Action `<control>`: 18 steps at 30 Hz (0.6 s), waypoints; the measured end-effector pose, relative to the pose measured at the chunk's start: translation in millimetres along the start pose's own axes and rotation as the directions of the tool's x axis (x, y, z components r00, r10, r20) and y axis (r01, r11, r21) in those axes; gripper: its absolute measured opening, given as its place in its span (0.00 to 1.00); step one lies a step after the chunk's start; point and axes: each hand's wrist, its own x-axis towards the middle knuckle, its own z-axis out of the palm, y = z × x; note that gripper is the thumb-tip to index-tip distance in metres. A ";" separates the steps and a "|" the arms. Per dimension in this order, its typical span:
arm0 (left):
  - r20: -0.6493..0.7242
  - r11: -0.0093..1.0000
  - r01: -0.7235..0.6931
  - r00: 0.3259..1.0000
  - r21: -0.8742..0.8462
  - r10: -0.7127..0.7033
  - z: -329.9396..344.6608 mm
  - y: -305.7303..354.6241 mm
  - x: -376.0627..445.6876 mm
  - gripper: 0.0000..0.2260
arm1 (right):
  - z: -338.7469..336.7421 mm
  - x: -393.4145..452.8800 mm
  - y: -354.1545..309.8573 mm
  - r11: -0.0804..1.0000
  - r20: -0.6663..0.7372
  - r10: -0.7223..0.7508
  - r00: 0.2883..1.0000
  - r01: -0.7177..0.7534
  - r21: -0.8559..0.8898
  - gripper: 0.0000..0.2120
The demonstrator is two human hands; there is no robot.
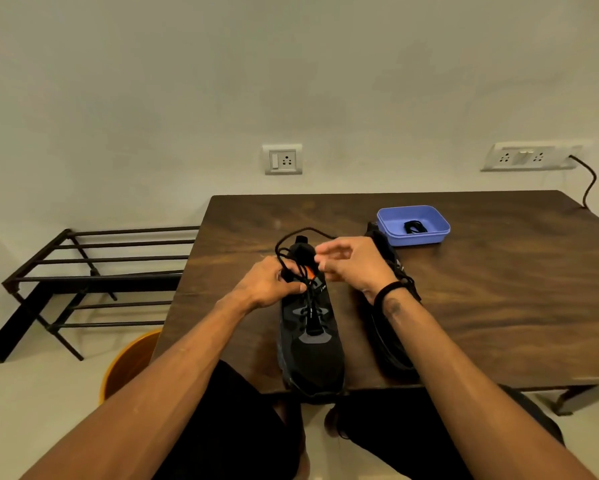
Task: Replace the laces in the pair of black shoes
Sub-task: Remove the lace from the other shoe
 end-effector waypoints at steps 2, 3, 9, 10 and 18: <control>-0.007 1.000 -0.008 1.000 -0.002 0.008 0.7 -2.4 1.1 0.07 | 5.3 0.5 4.8 0.935 0.093 -0.065 0.994 0.093 -0.343 0.12; -0.009 1.000 -0.010 1.000 -0.005 0.010 0.8 -3.4 1.3 0.07 | 7.6 -0.8 5.6 0.892 0.142 -0.077 0.987 0.132 -0.433 0.12; -0.023 0.999 -0.002 1.000 0.038 0.003 -0.3 -5.1 1.3 0.04 | 20.3 -8.0 7.2 0.905 0.094 -0.124 0.988 0.151 -0.398 0.08; -0.022 0.999 -0.005 1.000 0.045 0.006 -0.6 -4.7 0.8 0.05 | 24.0 -7.8 8.5 0.910 0.045 -0.141 0.989 0.148 -0.387 0.08; 0.002 0.998 -0.006 1.000 0.058 0.006 -1.4 -4.2 -0.1 0.08 | 29.5 -2.4 11.1 0.961 -0.203 -0.171 0.964 0.118 -0.251 0.13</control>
